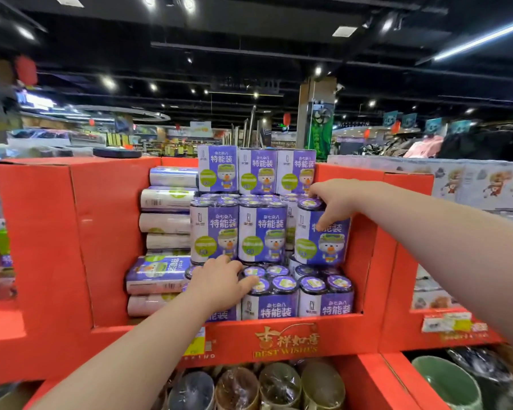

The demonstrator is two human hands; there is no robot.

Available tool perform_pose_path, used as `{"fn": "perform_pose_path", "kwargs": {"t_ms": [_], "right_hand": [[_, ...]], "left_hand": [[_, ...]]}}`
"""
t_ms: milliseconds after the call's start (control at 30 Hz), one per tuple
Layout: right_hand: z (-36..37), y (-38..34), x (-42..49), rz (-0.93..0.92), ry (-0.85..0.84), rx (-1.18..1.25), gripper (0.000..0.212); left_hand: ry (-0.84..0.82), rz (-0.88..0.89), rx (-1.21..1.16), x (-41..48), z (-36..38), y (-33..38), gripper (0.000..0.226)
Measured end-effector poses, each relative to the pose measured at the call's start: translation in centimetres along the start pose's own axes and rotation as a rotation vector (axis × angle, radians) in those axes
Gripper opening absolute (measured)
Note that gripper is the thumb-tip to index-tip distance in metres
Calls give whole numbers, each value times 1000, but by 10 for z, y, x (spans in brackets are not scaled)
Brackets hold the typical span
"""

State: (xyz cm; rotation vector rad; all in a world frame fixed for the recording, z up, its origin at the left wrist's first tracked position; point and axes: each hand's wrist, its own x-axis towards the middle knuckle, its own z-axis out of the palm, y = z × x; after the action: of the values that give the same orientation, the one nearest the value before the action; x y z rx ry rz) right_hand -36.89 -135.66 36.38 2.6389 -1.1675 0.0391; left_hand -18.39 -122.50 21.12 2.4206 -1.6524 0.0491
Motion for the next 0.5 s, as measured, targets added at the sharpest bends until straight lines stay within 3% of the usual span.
{"fn": "perform_pose_path", "kwargs": {"t_ms": [233, 400, 500], "right_hand": [[29, 0, 28, -11, 60, -35, 67], [30, -8, 33, -68, 15, -149, 87], [34, -8, 33, -60, 68, -233, 80]], "left_hand": [[24, 8, 32, 2, 2, 1, 58], [29, 8, 29, 2, 3, 0, 58], [43, 7, 33, 2, 4, 0, 58]]}}
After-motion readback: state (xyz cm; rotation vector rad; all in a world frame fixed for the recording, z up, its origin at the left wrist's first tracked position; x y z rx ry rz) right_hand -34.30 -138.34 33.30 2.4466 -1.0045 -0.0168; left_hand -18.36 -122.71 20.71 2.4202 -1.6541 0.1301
